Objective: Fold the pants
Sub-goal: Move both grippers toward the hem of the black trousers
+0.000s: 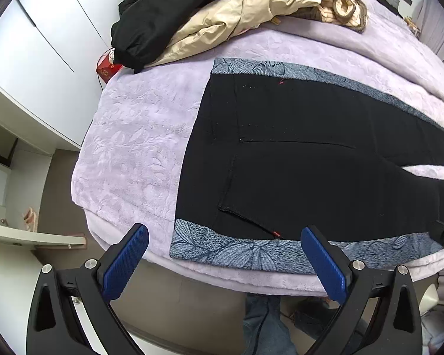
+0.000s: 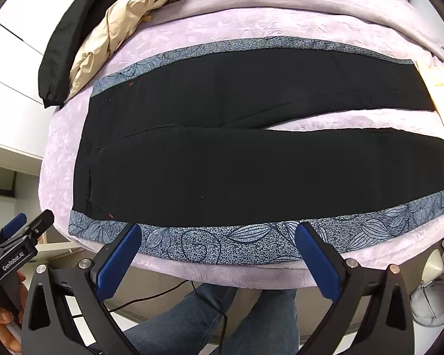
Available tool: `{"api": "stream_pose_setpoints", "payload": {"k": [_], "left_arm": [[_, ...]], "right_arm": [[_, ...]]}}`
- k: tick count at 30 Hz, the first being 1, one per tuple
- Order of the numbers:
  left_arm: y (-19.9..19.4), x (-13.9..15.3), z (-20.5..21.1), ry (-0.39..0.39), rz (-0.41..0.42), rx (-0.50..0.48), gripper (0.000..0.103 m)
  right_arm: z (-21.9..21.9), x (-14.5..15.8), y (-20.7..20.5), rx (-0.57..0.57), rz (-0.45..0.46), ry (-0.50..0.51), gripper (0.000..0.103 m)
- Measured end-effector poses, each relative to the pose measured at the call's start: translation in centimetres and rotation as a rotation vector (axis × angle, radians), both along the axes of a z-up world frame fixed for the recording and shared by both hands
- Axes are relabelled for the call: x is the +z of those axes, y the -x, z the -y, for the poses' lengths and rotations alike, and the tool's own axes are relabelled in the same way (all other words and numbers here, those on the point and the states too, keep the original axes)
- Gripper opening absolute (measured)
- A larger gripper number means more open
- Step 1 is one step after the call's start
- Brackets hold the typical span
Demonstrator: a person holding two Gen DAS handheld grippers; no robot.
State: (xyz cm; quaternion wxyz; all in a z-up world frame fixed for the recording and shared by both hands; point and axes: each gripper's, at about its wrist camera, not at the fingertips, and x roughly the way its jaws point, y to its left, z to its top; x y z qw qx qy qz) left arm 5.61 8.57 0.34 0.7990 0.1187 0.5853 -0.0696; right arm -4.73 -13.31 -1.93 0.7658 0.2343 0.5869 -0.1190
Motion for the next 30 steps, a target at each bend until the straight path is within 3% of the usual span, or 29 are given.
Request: {"api": "stream_pose_setpoints", "payload": {"k": [30], "left_arm": [[-0.5, -2.5, 0.2, -0.016, -0.077, -0.018, 0.103]], "right_arm": [[-0.1, -1.5, -0.2, -0.017, -0.057, -0.019, 0.103]]}}
